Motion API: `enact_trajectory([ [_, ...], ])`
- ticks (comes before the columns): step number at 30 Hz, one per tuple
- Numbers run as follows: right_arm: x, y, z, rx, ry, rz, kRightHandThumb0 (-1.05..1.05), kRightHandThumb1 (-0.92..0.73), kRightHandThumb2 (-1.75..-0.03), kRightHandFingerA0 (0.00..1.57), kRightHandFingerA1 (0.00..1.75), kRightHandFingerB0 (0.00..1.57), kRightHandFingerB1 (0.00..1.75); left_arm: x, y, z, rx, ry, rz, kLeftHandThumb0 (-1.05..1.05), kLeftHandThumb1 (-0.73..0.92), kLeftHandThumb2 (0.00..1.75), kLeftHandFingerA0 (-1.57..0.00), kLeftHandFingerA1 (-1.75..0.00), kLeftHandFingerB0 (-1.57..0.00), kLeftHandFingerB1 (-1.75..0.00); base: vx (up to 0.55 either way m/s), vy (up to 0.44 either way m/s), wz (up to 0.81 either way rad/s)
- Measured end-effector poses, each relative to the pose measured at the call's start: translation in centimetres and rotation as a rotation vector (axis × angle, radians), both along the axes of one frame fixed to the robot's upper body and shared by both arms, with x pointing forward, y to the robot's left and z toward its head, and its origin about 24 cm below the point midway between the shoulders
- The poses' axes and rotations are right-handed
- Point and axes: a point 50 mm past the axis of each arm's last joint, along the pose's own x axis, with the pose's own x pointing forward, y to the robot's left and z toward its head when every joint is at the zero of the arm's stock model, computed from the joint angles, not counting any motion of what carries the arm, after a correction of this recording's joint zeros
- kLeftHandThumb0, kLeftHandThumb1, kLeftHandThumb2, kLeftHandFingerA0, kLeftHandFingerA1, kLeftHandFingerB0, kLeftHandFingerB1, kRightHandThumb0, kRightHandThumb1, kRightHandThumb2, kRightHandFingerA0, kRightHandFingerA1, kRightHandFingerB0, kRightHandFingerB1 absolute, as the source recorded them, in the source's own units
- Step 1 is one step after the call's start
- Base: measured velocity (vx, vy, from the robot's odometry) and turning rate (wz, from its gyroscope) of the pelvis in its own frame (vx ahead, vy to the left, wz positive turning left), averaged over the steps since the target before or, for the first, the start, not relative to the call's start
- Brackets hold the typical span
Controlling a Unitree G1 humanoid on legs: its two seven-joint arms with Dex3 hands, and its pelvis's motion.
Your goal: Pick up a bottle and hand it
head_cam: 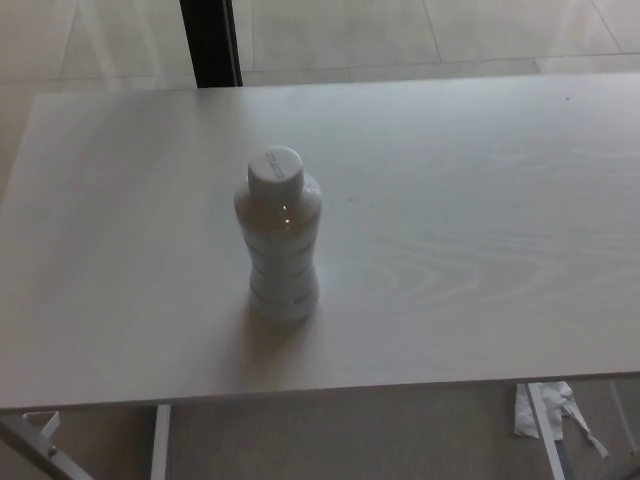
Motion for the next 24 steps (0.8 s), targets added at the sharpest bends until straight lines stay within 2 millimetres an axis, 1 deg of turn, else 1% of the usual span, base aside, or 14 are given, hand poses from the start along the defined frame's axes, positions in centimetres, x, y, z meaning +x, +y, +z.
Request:
enact_trajectory([
  [2,0.0,0.0,0.0,0.005,-0.002,-0.002,-0.68,-0.55,-0.57,1.05,0.88,0.36,0.61,0.2,0.2,0.1,-0.009,-0.029,0.021,-0.67,0.42,0.53,-0.98,-0.86,-0.42,-0.45,0.00,0.000,0.00],
  [3,0.0,0.0,0.0,0.005,-0.002,-0.001,-0.66,-0.41,-0.86,1.06,1.04,0.35,0.64,0.5,0.2,0.3,-0.012,-0.054,0.033,-0.70,0.42,0.53,-1.27,-1.15,-0.40,-0.45,0.00,0.000,0.00],
  [6,0.4,0.1,0.1,0.005,-0.010,0.008,-0.68,-0.56,-0.58,1.07,1.05,0.34,0.61,2.1,0.5,1.4,-0.008,-0.141,0.058,-0.74,0.44,0.55,-1.34,-1.15,-0.36,-0.45,0.00,0.000,0.00],
  [7,0.4,0.2,0.1,0.004,-0.010,0.010,-0.68,-0.56,-0.57,0.98,0.94,0.35,0.62,2.5,0.5,1.6,-0.008,-0.153,0.059,-0.88,0.36,0.70,-1.06,-1.03,-0.31,-0.49,0.00,0.000,0.00],
  [9,0.4,0.2,0.0,0.002,-0.008,0.016,-0.69,-0.57,-0.57,0.99,1.02,0.34,0.62,4.1,0.5,2.5,0.000,-0.197,0.045,-0.87,0.48,0.55,-1.17,-0.93,-0.29,-0.44,0.00,0.000,0.00],
  [10,0.4,0.2,0.0,0.002,-0.007,0.018,-0.68,-0.56,-0.58,1.05,1.12,0.33,0.60,4.8,0.5,3.1,0.006,-0.214,0.033,-0.85,0.49,0.56,-0.79,-0.93,-0.23,-0.46,0.00,0.000,0.00],
  [12,0.3,0.3,0.0,0.002,-0.005,0.022,-0.68,-0.56,-0.58,1.05,1.12,0.33,0.60,6.9,0.6,4.9,0.033,-0.257,-0.008,-0.85,0.49,0.56,-0.79,-0.93,-0.23,-0.46,0.00,0.000,0.00],
  [13,0.4,0.3,0.0,0.001,-0.005,0.024,-0.69,-0.55,-0.58,1.05,1.21,0.35,0.62,7.9,0.6,5.8,0.049,-0.276,-0.031,-0.80,0.38,0.81,-0.48,-0.72,-0.20,-0.52,0.00,0.000,0.00],
  [16,0.3,0.3,-0.1,0.002,-0.004,0.027,-0.69,-0.55,-0.58,1.05,1.20,0.37,0.63,10.8,0.0,8.1,0.083,-0.323,-0.103,-0.85,0.40,0.70,-0.38,-0.62,-0.22,-0.47,0.00,0.000,0.00],
  [17,0.4,0.3,0.0,0.003,-0.005,0.028,-0.71,-0.43,-0.88,0.98,1.00,0.35,0.65,12.0,-0.3,8.9,0.098,-0.338,-0.136,-0.76,0.51,0.55,-0.29,-0.60,-0.28,-0.41,0.00,0.000,0.00],
  [18,0.5,0.4,0.0,0.003,-0.007,0.029,-0.71,-0.56,-0.57,1.01,0.91,0.35,0.63,12.8,-0.6,9.5,0.109,-0.345,-0.159,-0.75,0.41,0.79,-0.24,-0.57,-0.23,-0.44,0.00,0.000,0.00],
  [20,0.4,0.3,0.0,0.002,-0.005,0.030,-0.68,-0.41,-0.86,1.04,1.08,0.36,0.65,15.2,-1.8,10.7,0.127,-0.365,-0.234,-0.70,0.52,0.57,-0.21,-0.48,-0.24,-0.29,0.00,0.000,0.00],
  [22,0.5,0.4,-0.1,0.007,-0.002,0.029,-0.71,-0.56,-0.57,1.00,1.00,0.36,0.64,17.5,-3.5,11.9,0.141,-0.390,-0.330,-0.67,0.54,0.57,-0.16,-0.41,-0.18,-0.28,0.00,0.000,0.00],
  [24,0.5,0.4,-0.2,0.009,0.003,0.032,-0.70,-0.41,-0.87,1.06,1.07,0.35,0.65,19.5,-5.5,13.1,0.144,-0.432,-0.428,-0.37,0.31,0.92,-0.03,-0.52,0.00,-0.48,0.00,0.000,0.00],
])
